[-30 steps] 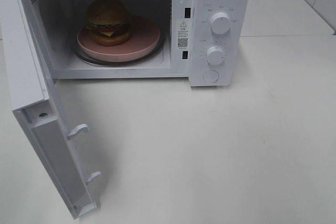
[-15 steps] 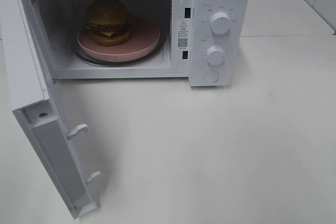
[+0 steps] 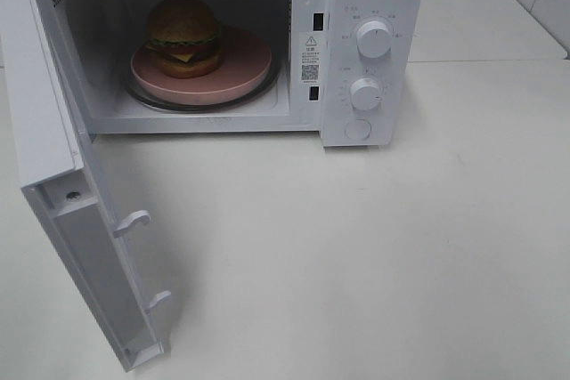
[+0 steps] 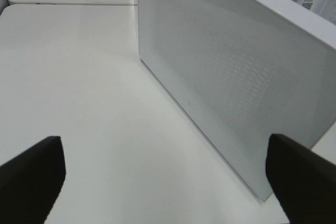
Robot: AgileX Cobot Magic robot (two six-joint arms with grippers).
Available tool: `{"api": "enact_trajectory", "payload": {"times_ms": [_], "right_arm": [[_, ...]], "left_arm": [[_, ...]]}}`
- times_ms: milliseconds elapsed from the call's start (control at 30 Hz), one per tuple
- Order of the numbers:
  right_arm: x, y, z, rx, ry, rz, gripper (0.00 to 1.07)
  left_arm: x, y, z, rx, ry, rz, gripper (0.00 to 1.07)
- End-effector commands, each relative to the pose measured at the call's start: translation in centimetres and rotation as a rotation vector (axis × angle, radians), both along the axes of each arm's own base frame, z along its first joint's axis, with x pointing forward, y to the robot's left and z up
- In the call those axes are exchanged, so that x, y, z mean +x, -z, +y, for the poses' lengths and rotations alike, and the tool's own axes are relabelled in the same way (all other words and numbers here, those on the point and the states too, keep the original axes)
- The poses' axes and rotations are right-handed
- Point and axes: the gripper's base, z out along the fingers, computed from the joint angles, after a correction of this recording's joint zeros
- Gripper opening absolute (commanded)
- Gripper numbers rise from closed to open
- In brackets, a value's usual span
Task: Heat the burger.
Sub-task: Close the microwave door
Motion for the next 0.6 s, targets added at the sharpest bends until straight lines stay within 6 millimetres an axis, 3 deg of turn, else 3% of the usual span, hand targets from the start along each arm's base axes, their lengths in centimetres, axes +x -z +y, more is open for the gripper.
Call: {"api": "enact_trajectory", "payload": {"times_ms": [33, 133, 233, 333, 400, 433, 467, 533, 567, 600], "right_arm": [[-0.4, 0.0, 0.0, -0.003, 0.007, -0.032, 0.76], [-0.4, 0.0, 0.0, -0.003, 0.007, -0.032, 0.76], [-0.4, 0.0, 0.0, -0.003, 0.007, -0.032, 0.76], [-0.4, 0.0, 0.0, -0.003, 0.007, -0.032, 0.76], [-0.4, 0.0, 0.0, -0.003, 0.007, -0.032, 0.76], [-0.4, 0.0, 0.0, -0.003, 0.007, -0.032, 0.76], [-0.4, 0.0, 0.0, -0.003, 0.007, -0.032, 0.76], [-0.4, 0.0, 0.0, -0.003, 0.007, -0.032, 0.76], [-0.4, 0.0, 0.0, -0.003, 0.007, -0.032, 0.76], [-0.4, 0.0, 0.0, -0.003, 0.007, -0.032, 0.76]], "left_arm": [[0.3, -1.3, 0.2, -0.012, -0.024, -0.088, 0.89], [0.5, -1.4, 0.2, -0.012, -0.027, -0.096, 0.87], [2.1, -2.3, 0.4, -0.016, -0.044, -0.134, 0.68], [2.5, -2.5, 0.4, -0.015, -0.047, -0.138, 0.64], [4.1, -2.8, 0.5, -0.01, -0.058, -0.122, 0.47], [4.1, -2.8, 0.5, -0.01, -0.058, -0.122, 0.47], [4.8, -2.8, 0.6, -0.008, -0.061, -0.099, 0.37], [5.3, -2.8, 0.6, -0.008, -0.063, -0.085, 0.31], [6.2, -2.6, 0.6, -0.008, -0.064, -0.047, 0.17], [6.2, -2.6, 0.6, -0.008, -0.064, -0.047, 0.17]]}}
